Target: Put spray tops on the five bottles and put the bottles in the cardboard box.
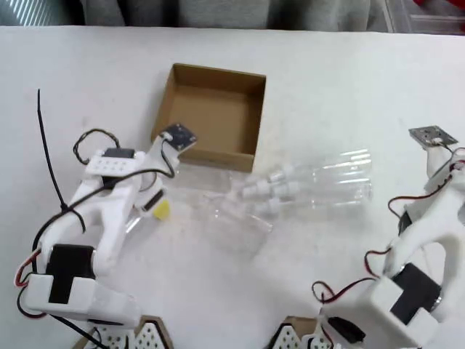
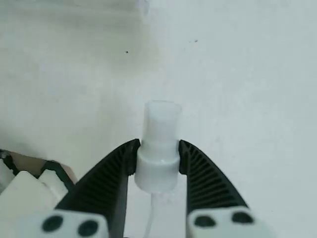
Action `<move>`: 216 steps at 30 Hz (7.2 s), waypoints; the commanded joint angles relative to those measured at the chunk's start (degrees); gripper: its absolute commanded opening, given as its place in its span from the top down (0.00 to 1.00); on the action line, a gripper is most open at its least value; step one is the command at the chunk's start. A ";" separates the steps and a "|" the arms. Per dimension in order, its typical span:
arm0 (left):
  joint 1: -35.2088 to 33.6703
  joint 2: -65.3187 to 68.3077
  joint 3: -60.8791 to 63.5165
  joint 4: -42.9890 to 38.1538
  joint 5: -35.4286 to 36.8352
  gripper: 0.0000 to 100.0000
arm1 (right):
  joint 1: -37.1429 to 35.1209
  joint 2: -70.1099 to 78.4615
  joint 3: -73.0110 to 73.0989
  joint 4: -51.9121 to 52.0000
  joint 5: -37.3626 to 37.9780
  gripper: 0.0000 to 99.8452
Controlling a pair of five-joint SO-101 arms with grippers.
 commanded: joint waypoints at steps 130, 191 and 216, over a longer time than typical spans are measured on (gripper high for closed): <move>-2.51 -100.44 60.13 -31.82 18.20 0.88 | -74.15 -21.14 16.09 -83.38 -83.43 0.98; -2.51 -100.35 60.13 -28.57 17.85 0.88 | -79.96 -23.87 30.77 -94.73 -93.98 0.98; -2.86 -100.35 60.13 -28.57 17.85 0.88 | -88.31 -16.48 32.00 -91.38 -93.63 0.98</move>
